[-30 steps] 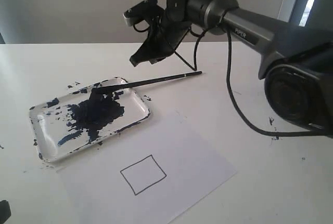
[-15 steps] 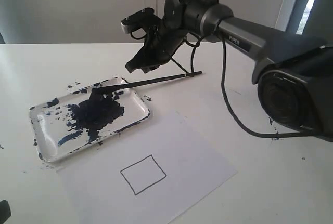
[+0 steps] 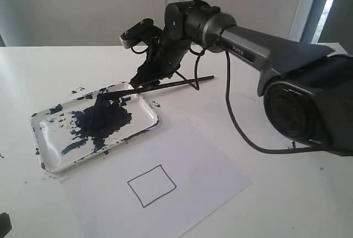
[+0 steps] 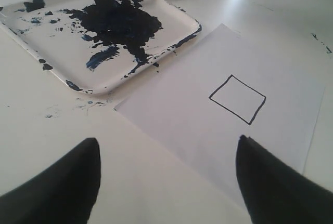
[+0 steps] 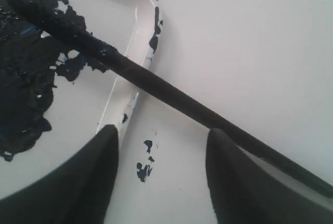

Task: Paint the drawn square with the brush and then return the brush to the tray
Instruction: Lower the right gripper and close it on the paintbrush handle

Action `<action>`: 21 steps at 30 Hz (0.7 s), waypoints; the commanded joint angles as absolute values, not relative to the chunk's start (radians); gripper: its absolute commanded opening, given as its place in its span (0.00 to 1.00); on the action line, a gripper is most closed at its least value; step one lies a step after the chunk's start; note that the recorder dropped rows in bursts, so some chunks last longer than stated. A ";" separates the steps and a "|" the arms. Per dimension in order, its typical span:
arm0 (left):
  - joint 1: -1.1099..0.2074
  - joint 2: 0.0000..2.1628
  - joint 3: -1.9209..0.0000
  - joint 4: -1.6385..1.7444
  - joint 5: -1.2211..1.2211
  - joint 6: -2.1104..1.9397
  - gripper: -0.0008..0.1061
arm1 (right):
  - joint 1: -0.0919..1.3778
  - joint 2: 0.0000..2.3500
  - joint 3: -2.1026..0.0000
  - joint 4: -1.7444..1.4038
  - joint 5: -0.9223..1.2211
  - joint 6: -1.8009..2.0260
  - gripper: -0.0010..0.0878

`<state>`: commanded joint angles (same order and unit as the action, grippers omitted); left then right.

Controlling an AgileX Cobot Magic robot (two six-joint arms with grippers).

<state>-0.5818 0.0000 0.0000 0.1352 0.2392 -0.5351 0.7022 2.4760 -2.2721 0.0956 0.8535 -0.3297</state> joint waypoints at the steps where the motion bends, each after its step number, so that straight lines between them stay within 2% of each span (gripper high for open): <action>1: -0.582 0.000 0.000 0.135 0.239 -0.535 0.71 | 0.707 2.478 -2.272 0.078 0.851 -0.328 0.56; 6: -0.582 0.000 0.000 0.135 0.239 -0.535 0.71 | 0.747 2.478 -2.272 0.039 0.894 -0.316 0.56; 13: -0.582 0.000 0.000 0.135 0.239 -0.535 0.71 | 0.798 2.489 -2.272 0.051 0.761 -0.316 0.56; 21: -0.582 0.000 0.000 0.135 0.239 -0.535 0.71 | 0.807 2.527 -2.272 0.012 0.712 -0.296 0.56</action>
<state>-0.5818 0.0000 0.0000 0.1352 0.2392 -0.5351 0.8070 2.5270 -2.2721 0.0121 0.7118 -0.2960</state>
